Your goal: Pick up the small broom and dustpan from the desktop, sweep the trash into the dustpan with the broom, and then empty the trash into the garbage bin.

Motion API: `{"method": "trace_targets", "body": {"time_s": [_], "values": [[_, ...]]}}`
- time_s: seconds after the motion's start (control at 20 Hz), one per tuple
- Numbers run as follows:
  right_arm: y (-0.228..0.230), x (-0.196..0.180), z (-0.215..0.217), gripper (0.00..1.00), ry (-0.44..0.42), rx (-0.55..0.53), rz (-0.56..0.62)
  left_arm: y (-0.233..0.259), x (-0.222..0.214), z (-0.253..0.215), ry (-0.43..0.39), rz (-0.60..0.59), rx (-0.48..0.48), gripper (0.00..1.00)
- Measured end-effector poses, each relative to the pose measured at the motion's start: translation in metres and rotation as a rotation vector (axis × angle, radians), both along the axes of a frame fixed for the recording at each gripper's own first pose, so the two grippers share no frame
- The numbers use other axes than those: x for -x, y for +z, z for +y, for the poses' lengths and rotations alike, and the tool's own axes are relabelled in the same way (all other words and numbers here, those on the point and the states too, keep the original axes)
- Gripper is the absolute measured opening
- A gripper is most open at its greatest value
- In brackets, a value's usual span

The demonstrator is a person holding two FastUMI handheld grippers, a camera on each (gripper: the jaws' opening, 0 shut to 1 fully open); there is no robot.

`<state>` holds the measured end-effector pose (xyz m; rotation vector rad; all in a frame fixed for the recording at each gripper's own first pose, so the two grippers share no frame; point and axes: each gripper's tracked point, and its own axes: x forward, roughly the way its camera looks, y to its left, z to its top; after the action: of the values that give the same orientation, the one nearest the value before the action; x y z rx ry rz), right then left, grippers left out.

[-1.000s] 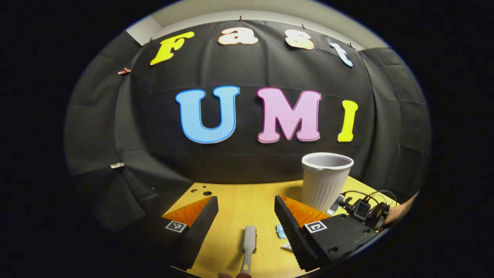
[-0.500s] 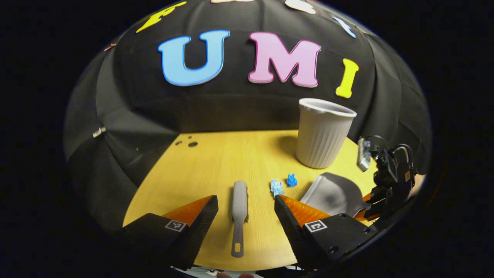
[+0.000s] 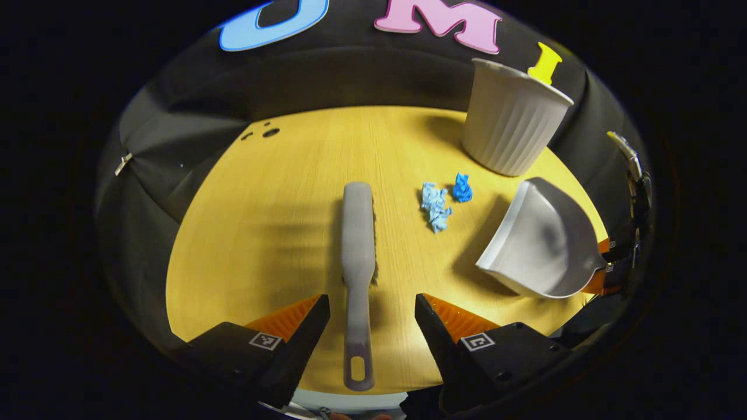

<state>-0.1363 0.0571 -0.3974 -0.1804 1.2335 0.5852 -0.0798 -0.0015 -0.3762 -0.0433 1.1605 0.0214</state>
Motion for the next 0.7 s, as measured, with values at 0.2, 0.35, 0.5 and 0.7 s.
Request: {"method": "trace_targets", "body": {"time_s": [0.2, 0.35, 0.5, 0.7], "values": [[0.0, 0.002, -0.003, 0.36, 0.012, -0.008, 0.005, -0.024, 0.001, 0.001, 0.008, 0.072, 0.01, 0.92], [-0.002, 0.003, -0.004, 0.36, 0.021, -0.008, 0.018, -0.035, 0.004, 0.0, 0.024, 0.125, 0.018, 0.95], [-0.002, 0.001, -0.005, 0.35, 0.013, -0.019, 0.03, -0.044, 0.007, 0.001, 0.04, 0.168, 0.006, 0.88], [-0.005, -0.002, -0.009, 0.36, 0.008, -0.026, 0.045, -0.049, 0.002, 0.003, 0.037, 0.167, -0.013, 0.65]]}}
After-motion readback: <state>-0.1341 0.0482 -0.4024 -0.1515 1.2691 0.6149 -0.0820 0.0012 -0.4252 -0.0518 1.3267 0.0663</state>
